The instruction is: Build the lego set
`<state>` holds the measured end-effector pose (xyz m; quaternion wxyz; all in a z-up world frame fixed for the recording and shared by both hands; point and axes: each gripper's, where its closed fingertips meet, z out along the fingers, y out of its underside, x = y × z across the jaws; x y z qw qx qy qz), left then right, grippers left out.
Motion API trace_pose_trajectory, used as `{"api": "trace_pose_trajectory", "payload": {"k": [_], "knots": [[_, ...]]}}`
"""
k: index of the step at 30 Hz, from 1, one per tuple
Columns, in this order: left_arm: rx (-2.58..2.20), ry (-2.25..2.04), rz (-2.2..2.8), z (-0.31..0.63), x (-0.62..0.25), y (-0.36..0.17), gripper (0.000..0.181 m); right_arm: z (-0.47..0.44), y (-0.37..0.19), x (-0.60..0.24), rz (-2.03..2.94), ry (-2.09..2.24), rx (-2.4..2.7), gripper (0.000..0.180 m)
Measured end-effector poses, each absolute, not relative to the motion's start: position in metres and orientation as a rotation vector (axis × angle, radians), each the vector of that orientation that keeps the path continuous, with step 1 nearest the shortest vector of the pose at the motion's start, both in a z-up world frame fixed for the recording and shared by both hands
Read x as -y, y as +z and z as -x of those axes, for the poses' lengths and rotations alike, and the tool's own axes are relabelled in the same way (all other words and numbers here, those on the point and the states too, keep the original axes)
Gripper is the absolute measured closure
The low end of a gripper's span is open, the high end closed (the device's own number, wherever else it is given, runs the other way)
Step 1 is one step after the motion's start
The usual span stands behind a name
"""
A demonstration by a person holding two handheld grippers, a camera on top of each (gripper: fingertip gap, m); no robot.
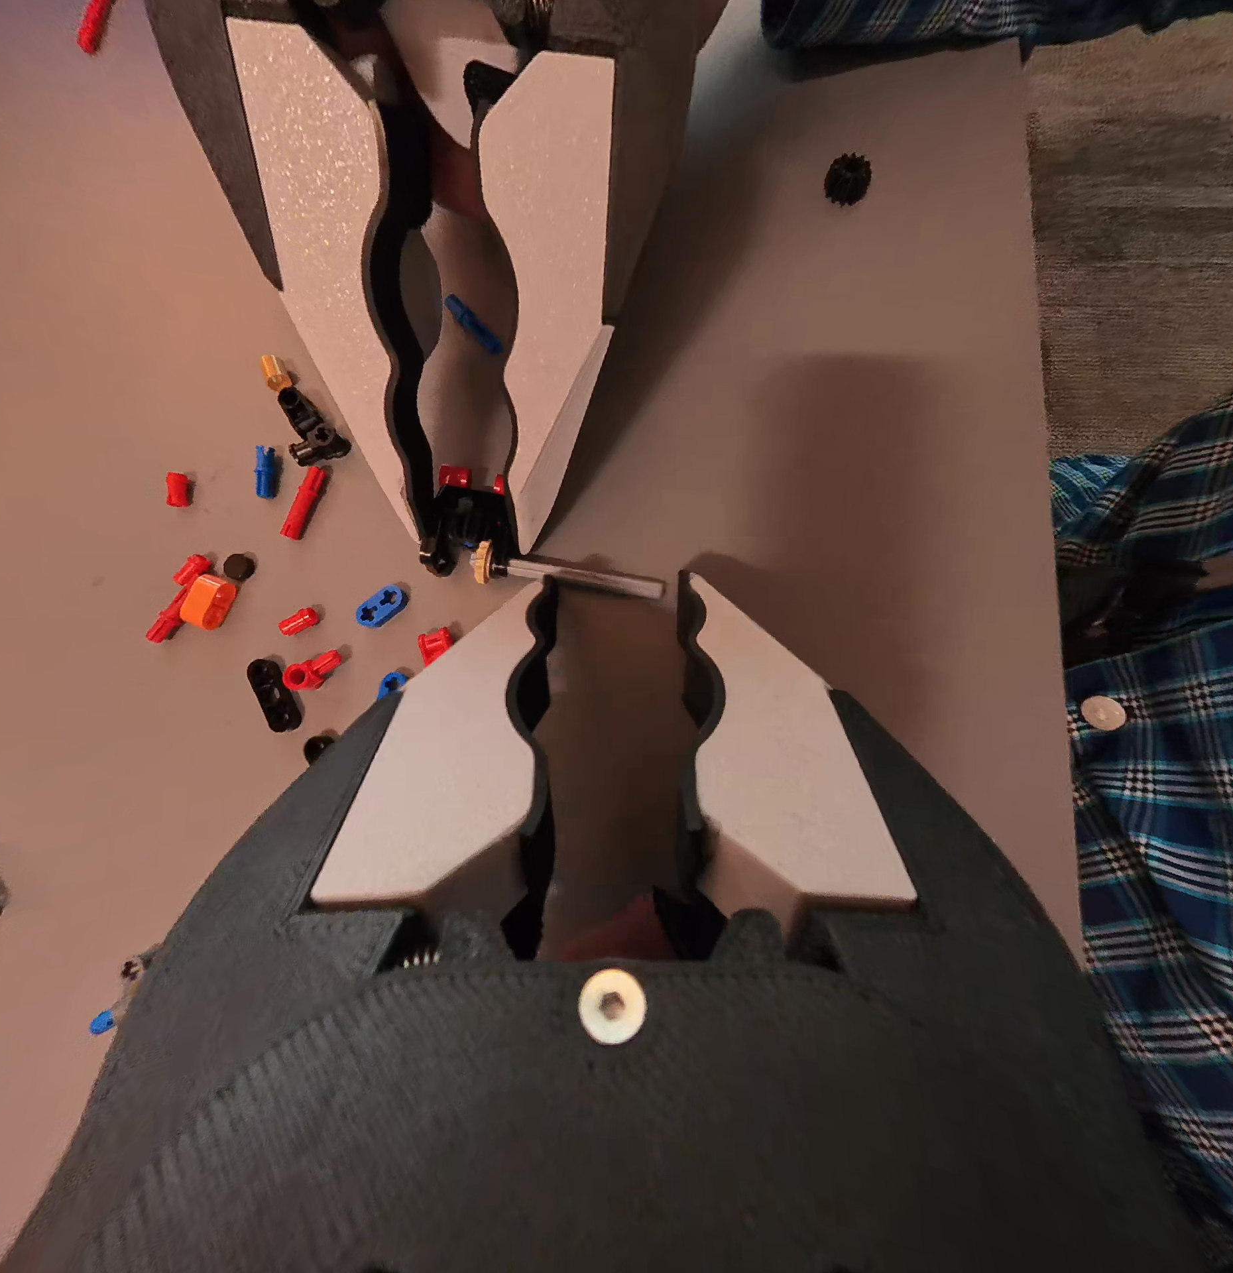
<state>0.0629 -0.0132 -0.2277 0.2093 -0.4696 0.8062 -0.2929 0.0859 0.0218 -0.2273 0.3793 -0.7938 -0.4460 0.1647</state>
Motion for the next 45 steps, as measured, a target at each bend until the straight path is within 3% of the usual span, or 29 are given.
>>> {"api": "trace_pose_trajectory", "payload": {"k": [9,18,30,39,44,45], "knots": [[-2.049,-0.815,1.326,-0.059,0.004,-0.212,0.120,-0.088,-0.220,-0.024,1.997,0.426,1.095,0.158],[-1.933,-0.854,1.330,-0.051,0.006,-0.200,0.108,-0.089,-0.200,-0.022,1.940,0.442,1.076,0.158],[-1.953,-0.881,1.352,-0.041,0.007,-0.203,0.108,-0.058,-0.221,0.000,1.968,0.422,1.557,0.158],[-2.101,-0.881,1.404,-0.031,0.009,-0.220,0.103,-0.068,-0.224,-0.003,2.058,0.337,1.497,0.136],[-2.138,-0.847,1.375,-0.033,0.004,-0.221,0.102,-0.090,-0.206,-0.006,2.144,0.223,1.312,0.133],[-2.137,-0.851,1.372,-0.034,0.003,-0.220,0.100,-0.097,-0.199,-0.008,2.170,0.191,1.237,0.139]]}}
